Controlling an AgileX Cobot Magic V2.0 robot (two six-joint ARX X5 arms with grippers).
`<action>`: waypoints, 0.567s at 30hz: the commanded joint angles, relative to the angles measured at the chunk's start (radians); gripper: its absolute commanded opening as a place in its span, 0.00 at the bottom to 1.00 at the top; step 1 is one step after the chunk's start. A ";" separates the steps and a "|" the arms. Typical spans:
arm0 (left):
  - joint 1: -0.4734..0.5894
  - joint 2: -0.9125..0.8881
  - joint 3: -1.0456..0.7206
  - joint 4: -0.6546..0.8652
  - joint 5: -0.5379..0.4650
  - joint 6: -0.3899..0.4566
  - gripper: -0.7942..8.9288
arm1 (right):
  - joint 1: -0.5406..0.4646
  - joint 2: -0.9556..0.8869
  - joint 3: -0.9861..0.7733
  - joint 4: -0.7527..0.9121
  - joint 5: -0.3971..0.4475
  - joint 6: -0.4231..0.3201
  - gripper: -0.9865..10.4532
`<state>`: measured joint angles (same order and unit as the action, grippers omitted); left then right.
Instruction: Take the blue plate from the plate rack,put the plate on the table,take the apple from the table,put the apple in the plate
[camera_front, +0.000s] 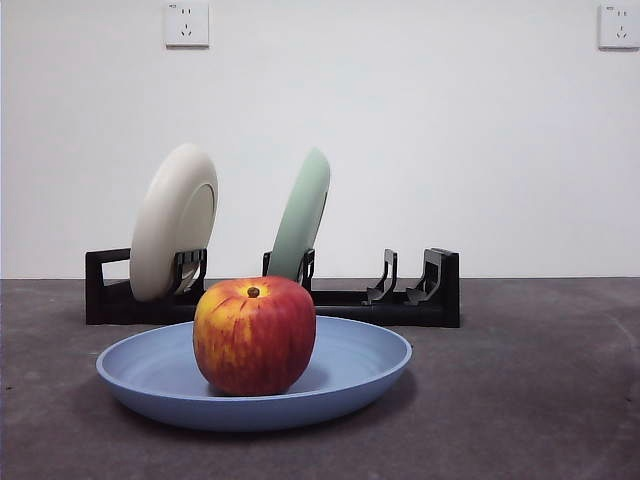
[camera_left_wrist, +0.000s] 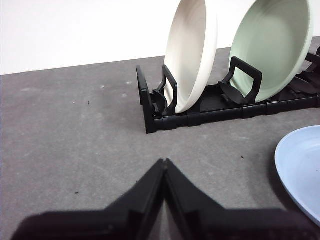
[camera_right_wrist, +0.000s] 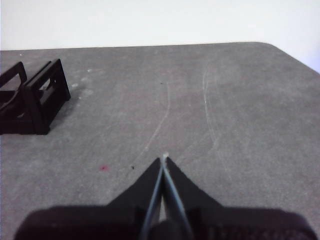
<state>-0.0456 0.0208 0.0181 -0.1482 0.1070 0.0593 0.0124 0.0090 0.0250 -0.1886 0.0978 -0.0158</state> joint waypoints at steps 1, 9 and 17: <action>0.004 0.004 -0.010 0.006 -0.002 -0.004 0.08 | 0.000 -0.002 -0.011 0.003 0.003 -0.005 0.09; 0.004 0.009 -0.010 0.007 -0.002 -0.004 0.08 | 0.000 -0.002 -0.011 0.007 -0.019 -0.003 0.09; 0.004 0.011 -0.010 0.006 -0.002 -0.004 0.08 | 0.000 0.000 -0.010 0.003 -0.019 -0.003 0.09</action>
<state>-0.0456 0.0307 0.0181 -0.1478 0.1070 0.0593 0.0124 0.0097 0.0250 -0.1894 0.0795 -0.0185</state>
